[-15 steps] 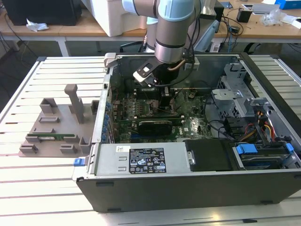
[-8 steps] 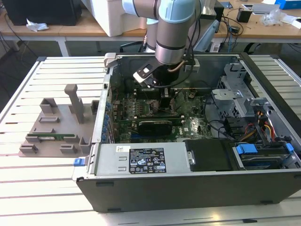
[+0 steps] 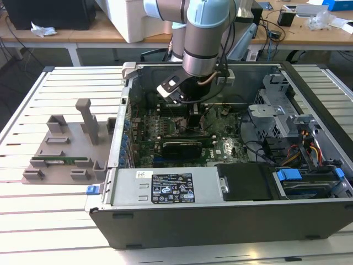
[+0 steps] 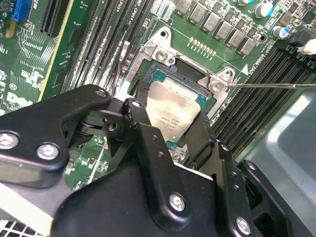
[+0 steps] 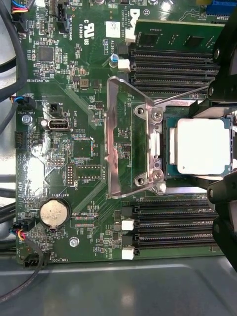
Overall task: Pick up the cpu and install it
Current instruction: 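Place the cpu into insertion slot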
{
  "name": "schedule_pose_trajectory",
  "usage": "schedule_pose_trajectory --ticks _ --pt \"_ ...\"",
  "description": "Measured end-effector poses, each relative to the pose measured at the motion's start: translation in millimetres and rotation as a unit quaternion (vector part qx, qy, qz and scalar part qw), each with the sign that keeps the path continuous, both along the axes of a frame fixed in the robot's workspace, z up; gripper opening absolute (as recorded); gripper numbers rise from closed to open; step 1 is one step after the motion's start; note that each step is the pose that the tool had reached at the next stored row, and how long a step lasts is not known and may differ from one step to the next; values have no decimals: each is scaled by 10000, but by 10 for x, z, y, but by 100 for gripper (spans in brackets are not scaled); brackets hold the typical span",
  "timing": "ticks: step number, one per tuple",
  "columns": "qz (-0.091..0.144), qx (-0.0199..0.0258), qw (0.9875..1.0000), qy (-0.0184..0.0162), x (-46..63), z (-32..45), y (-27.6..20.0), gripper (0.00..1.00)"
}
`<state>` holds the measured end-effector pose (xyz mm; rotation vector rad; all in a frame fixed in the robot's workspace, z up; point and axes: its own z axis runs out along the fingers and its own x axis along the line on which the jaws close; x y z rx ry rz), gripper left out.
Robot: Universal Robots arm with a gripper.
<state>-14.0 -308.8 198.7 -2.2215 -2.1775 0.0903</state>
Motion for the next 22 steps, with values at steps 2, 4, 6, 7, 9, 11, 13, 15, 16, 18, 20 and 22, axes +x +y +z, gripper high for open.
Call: schedule_pose_trajectory --ticks 2,4,6,7,9,11,13,15,16,18,20,22 --pt "0 0 10000 0 0 0 0 62" --pt "1 0 10000 1 -3 0 0 62" --pt "0 0 10000 0 -5 7 0 62" --pt "0 0 10000 0 -5 21 0 62" --pt "0 0 10000 0 -5 95 0 62" --pt "0 0 10000 0 -5 150 6 62" --pt "0 5 10000 0 -5 160 7 60" --pt "0 18 10000 0 -7 161 6 47" --pt "0 40 10000 0 -10 160 5 42" --pt "9 75 10000 0 -13 149 2 29" --pt "129 101 9999 1 -16 128 1 17" --pt "342 101 9994 3 -18 114 1 11"
